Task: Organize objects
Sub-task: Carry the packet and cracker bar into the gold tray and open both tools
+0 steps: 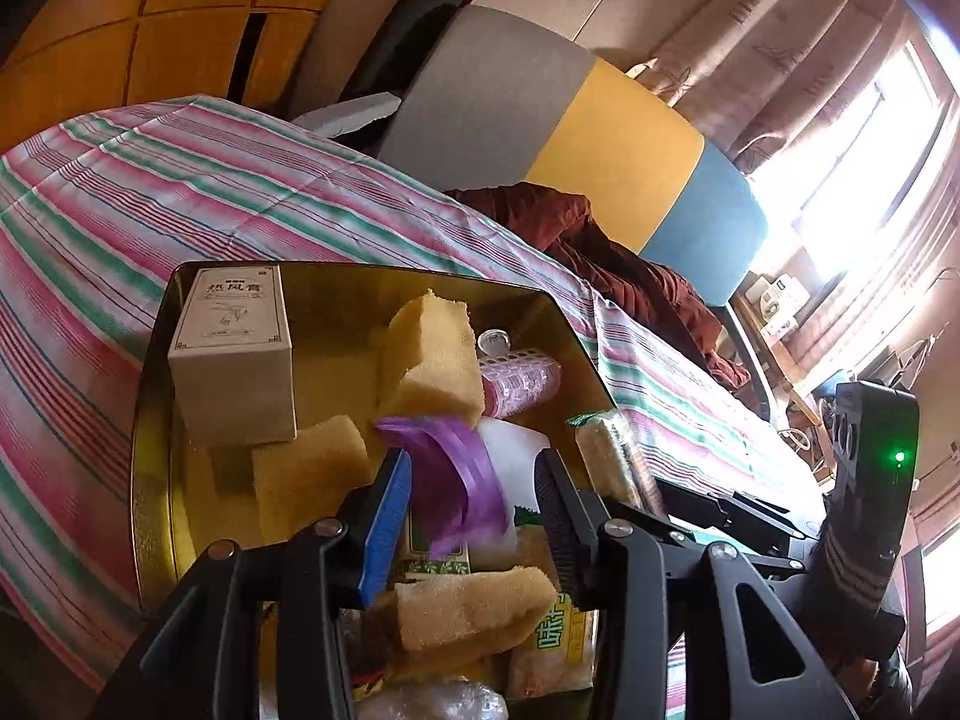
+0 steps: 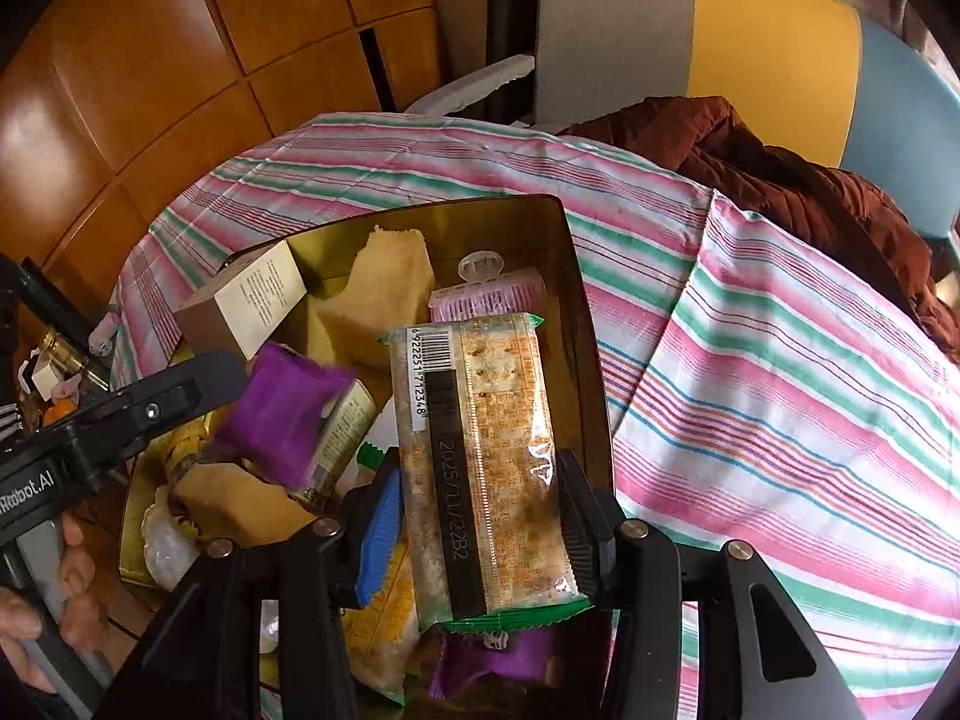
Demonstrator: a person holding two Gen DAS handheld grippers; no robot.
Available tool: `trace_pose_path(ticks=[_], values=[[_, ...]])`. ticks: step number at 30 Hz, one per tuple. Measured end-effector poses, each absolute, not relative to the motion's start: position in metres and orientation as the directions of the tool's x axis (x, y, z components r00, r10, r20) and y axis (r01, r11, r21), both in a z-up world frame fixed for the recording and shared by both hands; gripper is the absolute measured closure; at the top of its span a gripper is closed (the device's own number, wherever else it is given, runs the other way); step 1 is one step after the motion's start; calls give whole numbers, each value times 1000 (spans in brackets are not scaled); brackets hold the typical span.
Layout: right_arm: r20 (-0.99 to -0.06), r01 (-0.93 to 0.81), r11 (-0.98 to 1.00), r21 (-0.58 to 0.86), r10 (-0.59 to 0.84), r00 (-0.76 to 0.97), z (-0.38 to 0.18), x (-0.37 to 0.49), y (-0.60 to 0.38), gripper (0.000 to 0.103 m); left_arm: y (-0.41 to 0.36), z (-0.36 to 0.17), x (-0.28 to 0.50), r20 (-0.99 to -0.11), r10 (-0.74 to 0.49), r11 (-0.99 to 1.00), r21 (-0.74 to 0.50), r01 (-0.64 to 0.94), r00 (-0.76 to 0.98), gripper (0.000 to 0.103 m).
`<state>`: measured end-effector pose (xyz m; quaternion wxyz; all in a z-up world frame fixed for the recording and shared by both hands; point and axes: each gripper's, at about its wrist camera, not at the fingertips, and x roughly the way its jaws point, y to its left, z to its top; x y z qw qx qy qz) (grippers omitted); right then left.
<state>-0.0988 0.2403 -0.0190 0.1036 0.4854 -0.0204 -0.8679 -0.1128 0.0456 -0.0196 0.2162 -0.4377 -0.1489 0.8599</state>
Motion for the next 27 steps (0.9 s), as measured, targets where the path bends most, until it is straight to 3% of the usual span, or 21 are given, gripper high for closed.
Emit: trace_pose_path(ticks=[10, 13, 23, 27], values=[[-807, 110, -978, 174, -206, -554, -16, -87, 245, 40, 39, -19, -78, -711, 408, -913, -328, -243, -573, 60], [-799, 111, -978, 174, -206, -565, -14, -77, 241, 31, 38, -16, -66, -714, 369, -929, -283, -237, -595, 58], [-755, 87, -984, 159, -177, -631, -5, -36, 233, 16, 42, 11, -31, -667, 239, -970, -124, -210, -706, 42], [-731, 87, -988, 124, -150, -665, 1, -18, 229, 14, 48, 17, -21, -654, 195, -978, -74, -195, -731, 38]])
